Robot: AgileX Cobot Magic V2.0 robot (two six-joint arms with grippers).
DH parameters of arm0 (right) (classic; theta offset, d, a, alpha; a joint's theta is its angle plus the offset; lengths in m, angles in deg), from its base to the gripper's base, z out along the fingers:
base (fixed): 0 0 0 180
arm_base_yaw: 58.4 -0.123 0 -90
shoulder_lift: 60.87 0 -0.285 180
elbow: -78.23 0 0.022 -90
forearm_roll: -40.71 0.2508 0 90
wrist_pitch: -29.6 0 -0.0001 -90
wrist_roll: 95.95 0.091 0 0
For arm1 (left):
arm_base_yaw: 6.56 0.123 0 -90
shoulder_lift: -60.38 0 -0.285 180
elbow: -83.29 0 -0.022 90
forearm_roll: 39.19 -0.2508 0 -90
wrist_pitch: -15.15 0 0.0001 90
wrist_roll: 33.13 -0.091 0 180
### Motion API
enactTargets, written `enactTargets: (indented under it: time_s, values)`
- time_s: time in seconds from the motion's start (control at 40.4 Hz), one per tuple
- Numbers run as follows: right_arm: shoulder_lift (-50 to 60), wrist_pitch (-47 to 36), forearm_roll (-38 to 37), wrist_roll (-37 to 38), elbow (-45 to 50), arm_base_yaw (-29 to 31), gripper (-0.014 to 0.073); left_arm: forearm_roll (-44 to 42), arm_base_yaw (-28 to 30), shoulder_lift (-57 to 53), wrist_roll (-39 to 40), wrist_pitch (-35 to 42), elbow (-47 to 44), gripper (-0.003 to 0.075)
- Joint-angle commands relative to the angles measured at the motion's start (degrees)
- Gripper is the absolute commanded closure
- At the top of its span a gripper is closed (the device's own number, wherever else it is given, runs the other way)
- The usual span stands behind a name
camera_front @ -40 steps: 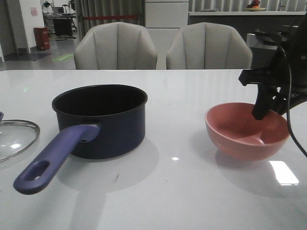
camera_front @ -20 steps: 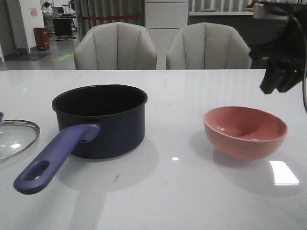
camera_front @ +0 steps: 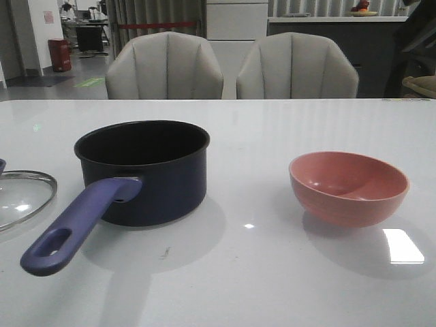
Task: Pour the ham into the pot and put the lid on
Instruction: 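Release the bowl and raise the right gripper away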
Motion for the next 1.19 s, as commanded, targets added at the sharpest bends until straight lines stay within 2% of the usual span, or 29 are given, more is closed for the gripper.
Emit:
enactTargets:
  time_s: [0.0, 0.322, 0.545, 0.619, 0.718, 0.792, 0.966, 1.089, 1.164]
  values:
    - [8.2, -9.6, 0.7, -0.7, 4.2, -2.3, 0.0291, 0.6, -0.4, 0.7, 0.0, 5.0, 1.3, 0.0262]
    - [32.1, -21.2, 4.9, -0.7, 24.5, -4.3, 0.0291, 0.6, -0.4, 0.7, 0.0, 5.2, 1.3, 0.0262]
    - [43.5, -21.6, 5.3, -0.7, 35.7, -4.3, 0.0291, 0.6, -0.4, 0.7, 0.0, 4.9, 1.3, 0.0262]
    - [44.6, -21.2, 5.3, -0.7, 37.5, -4.3, 0.0315, 0.6, -0.4, 0.7, 0.0, 4.3, 1.3, 0.0262]
    - [44.6, -21.7, 5.3, -0.7, 37.9, -4.3, 0.048, 0.8, -0.4, 0.7, 0.0, 4.2, 1.3, 0.0262]
    - [44.6, -22.1, 5.3, -0.7, 37.9, -4.3, 0.044, 0.8, -0.4, 0.7, 0.0, 4.2, 1.3, 0.0262]
    - [44.6, -22.1, 5.3, -0.7, 37.9, -4.3, 0.0438, 0.7, -0.4, 1.1, 0.0, 3.9, 2.0, 0.026]
    - [44.6, -22.1, 5.3, -0.7, 37.9, -4.3, 0.0438, 0.7, -0.4, 5.5, 0.4, -0.1, 4.8, 0.0251]
    - [44.6, -22.1, 5.3, -0.7, 37.9, -4.3, 0.0438, 0.7, -0.4, 10.6, 1.6, -3.0, 7.5, 0.0209]
